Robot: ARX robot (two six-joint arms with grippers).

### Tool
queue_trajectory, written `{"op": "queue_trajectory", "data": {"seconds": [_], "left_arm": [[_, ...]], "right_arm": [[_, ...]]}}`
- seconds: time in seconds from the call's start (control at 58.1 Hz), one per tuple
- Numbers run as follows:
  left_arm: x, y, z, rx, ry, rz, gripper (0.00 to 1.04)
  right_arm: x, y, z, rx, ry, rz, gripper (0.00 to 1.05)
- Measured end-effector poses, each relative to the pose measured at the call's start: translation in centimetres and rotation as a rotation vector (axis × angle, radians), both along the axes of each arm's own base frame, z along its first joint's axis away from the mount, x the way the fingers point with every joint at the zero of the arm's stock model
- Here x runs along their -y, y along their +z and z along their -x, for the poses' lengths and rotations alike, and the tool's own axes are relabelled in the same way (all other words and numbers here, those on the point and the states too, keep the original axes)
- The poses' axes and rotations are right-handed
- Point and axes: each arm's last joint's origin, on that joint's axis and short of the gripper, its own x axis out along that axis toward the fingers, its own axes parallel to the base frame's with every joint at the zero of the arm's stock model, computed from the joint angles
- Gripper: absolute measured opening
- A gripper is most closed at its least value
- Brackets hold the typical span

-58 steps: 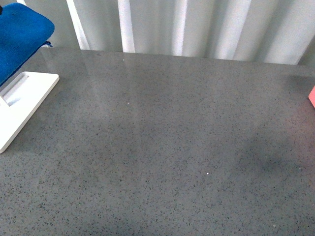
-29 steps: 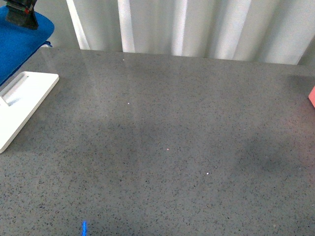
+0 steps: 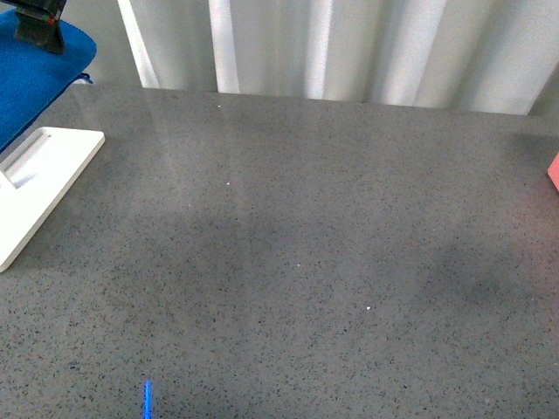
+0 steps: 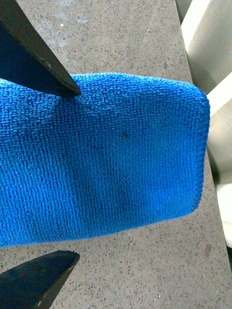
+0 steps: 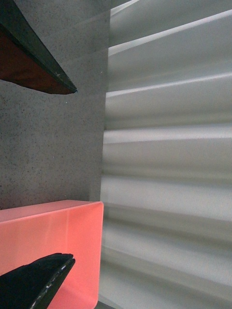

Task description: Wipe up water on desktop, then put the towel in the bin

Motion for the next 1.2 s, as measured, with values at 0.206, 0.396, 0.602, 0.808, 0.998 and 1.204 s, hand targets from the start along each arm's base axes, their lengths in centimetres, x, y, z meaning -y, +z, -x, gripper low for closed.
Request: {"op": "queue_trajectory", "data": {"seconds": [0.206,0.396,0.602,0.808,0.998,1.204], "left_arm": [[-0.5,-0.6,0.1,-0.007,0.014,-0.004,0.98],[-0.6,-1.5,0.4,-0.020,0.015,-0.017,0.98],[-1.0,-2.2,0.6,-0.021,0.000,-0.040,0.98],[-1.2,-2.5,0.6,-0.010,-0.014,-0.055,0.93],[-1.4,-2.4,0.8,0.009,-0.029,-0.068,0.63],[-1.8,-1.4,1.4,0.034,-0.059,-0.068,0.29]], "right_arm": [[0.0,0.0,0.0,0.000,0.000,0.000,0.98],[0.0,0.0,0.0,0.000,0.000,0.000,0.98],[0.0,0.0,0.0,0.000,0.000,0.000,0.98],[0.0,0.0,0.0,0.000,0.000,0.000,0.98],[0.0,0.0,0.0,0.000,0.000,0.000,0.98],[0.0,0.0,0.0,0.000,0.000,0.000,0.98]]}}
